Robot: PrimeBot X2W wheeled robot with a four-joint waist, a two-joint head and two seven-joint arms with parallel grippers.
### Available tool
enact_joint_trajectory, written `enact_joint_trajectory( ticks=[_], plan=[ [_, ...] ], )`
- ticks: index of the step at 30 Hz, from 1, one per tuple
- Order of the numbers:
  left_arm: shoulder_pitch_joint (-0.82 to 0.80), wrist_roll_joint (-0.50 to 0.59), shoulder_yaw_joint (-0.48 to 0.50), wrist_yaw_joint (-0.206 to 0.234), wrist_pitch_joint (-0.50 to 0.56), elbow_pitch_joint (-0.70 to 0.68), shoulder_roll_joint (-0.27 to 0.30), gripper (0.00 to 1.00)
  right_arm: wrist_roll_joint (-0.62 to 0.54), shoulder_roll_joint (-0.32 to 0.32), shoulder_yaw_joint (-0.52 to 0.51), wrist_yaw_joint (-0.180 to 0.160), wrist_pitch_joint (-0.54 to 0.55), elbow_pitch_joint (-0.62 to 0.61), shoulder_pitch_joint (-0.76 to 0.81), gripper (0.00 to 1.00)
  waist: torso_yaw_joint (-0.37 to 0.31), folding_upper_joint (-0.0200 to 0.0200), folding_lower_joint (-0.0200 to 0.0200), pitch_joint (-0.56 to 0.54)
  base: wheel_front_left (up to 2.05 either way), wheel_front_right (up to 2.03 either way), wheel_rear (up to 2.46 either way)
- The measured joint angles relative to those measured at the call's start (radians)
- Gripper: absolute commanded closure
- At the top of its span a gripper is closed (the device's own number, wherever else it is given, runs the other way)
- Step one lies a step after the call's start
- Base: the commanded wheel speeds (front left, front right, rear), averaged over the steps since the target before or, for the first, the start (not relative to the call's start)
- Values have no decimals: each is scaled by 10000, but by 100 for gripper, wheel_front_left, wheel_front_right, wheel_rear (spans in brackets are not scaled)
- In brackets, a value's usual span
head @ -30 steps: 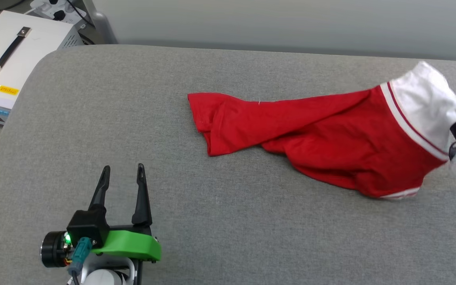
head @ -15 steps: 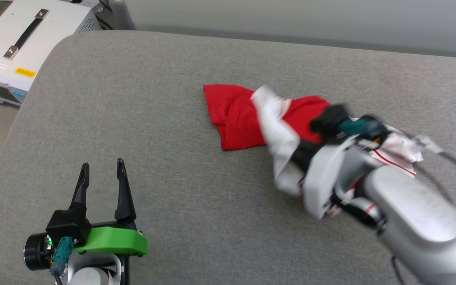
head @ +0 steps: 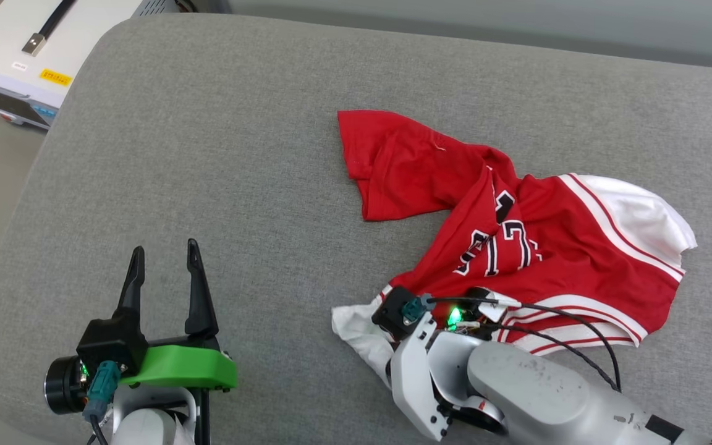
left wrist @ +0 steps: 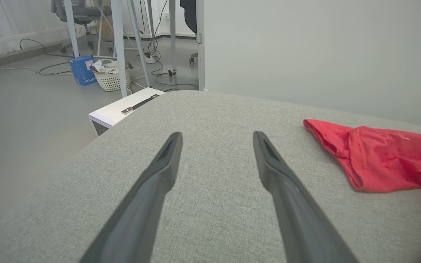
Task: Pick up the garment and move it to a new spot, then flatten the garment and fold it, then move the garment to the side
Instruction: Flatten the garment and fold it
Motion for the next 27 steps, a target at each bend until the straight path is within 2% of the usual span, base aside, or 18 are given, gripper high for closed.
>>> enact_joint_trajectory(
  ticks=[4, 5, 6, 9, 12, 18, 22, 25, 27],
  plan=[
    [4, 0, 36, 50, 0, 73, 0, 0, 374, 221, 140, 6, -991, 272, -107, 100, 2, 0, 0, -12, 0, 0, 0],
    [10, 0, 56, 50, 0, 100, 0, 0, 372, 219, 171, 4, -1227, 284, -136, 47, -8, 0, 0, -48, 0, 0, 0],
    [12, 2, 73, 48, 0, 136, 0, 0, 389, 196, 184, 4, -1513, 251, -161, 0, -25, 0, 0, -109, 0, 0, 0],
    [44, 19, 138, 38, 0, 161, 0, 0, 370, -86, 10, 0, -2456, -98, -224, 0, -100, 0, 0, -348, 0, 0, 0],
    [140, 61, 211, -15, 0, 148, 0, 0, 280, -610, -612, 0, -3198, -623, -296, 0, -206, 0, 0, -611, 0, 0, 0],
    [401, 255, 357, -104, 0, 27, 0, 0, -548, -2142, -2874, 0, -3804, -1749, -289, 0, -561, 0, 0, -998, 0, 0, 0],
    [481, 324, 378, -111, 0, -88, -2, 0, -1018, -3064, -4458, 0, -3342, -2500, -276, 0, -785, 0, 0, -1111, 0, 0, 0],
    [496, 343, 372, -111, 0, -173, -2, 0, -1323, -3921, -5400, 0, -2226, -2884, -268, 0, -926, 0, 0, -1124, 0, 0, 0],
    [498, 349, 351, -111, 0, -207, -4, 0, -1279, -4424, -5584, 0, -1131, -3043, -244, 0, -975, 0, 0, -1096, 0, 0, 0]
  ],
)
